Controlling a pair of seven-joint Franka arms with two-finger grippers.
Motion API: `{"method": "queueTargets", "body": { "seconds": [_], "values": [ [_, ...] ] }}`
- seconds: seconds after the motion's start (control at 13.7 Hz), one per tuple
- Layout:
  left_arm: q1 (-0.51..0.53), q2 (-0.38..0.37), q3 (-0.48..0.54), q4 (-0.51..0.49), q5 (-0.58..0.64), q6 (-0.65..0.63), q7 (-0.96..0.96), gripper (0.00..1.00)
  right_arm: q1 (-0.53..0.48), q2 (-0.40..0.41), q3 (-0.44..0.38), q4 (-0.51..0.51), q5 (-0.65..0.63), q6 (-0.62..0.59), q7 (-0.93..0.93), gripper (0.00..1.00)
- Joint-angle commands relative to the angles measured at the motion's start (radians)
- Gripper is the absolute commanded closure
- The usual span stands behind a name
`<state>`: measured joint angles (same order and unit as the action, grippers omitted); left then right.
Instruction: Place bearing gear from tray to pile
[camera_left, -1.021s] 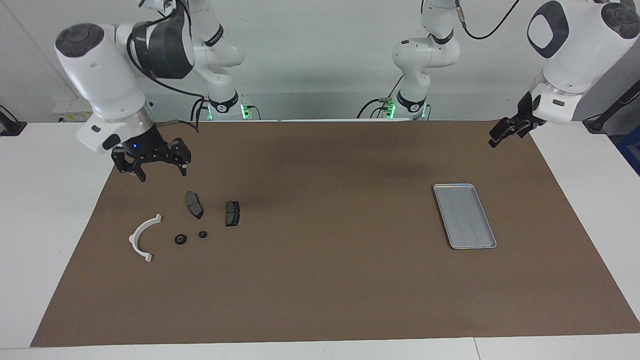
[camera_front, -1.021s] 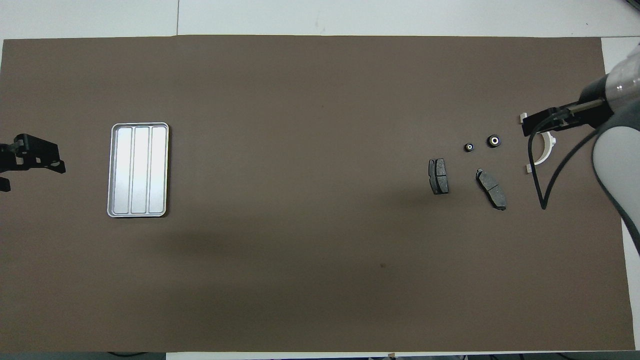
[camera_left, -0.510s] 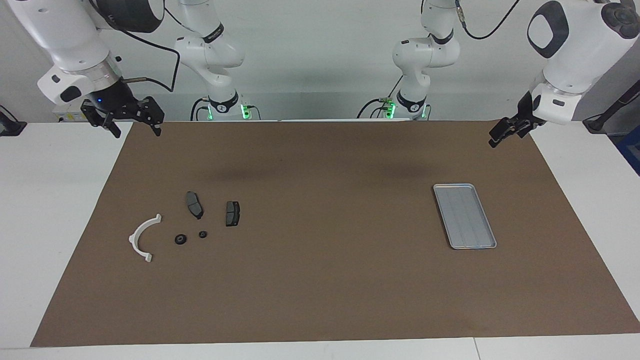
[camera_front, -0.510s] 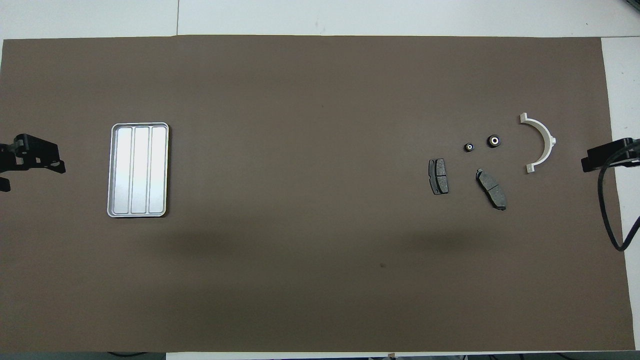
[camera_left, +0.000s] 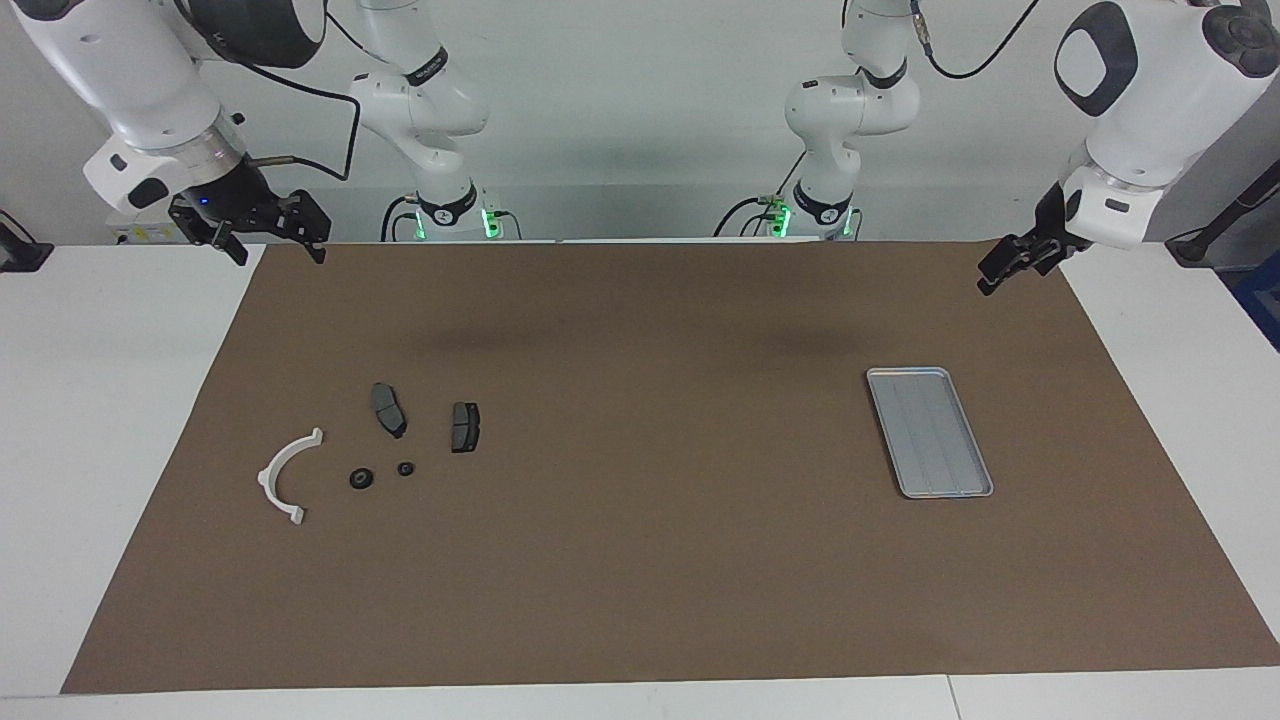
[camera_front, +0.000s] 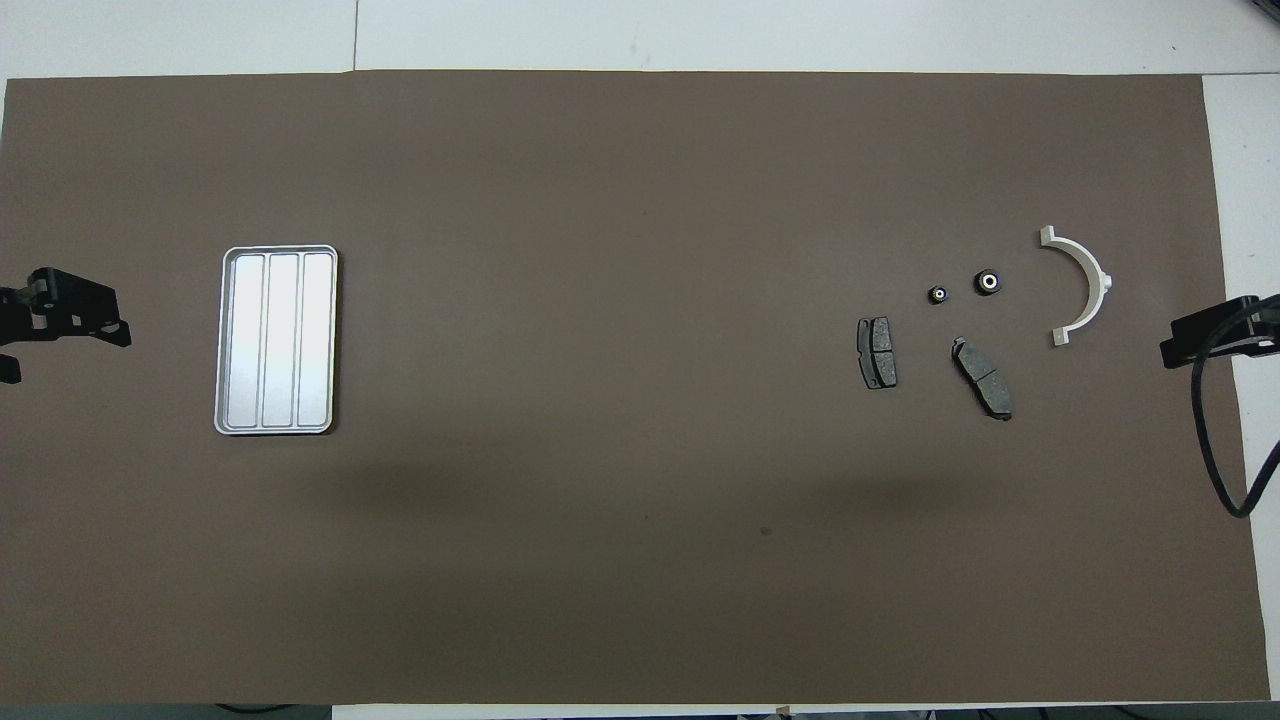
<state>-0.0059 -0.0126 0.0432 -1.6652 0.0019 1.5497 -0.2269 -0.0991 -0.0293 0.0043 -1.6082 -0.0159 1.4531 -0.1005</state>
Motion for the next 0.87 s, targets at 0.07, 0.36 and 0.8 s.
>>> {"method": "queueTargets", "body": {
  "seconds": [0.07, 0.36, 0.8],
  "values": [
    [0.001, -0.027, 0.003, -0.03, -0.011, 0.018, 0.006, 0.0, -0.007, -0.027, 0.008, -0.032, -0.013, 0.001, 0.025, 0.0],
    [0.001, -0.027, 0.001, -0.03, -0.011, 0.018, 0.006, 0.0, -0.004, -0.027, 0.008, -0.033, -0.015, 0.003, 0.058, 0.0],
    [0.001, -0.027, 0.003, -0.03, -0.011, 0.018, 0.006, 0.0, -0.005, -0.027, 0.008, -0.033, -0.022, 0.004, 0.056, 0.0]
  ]
}}
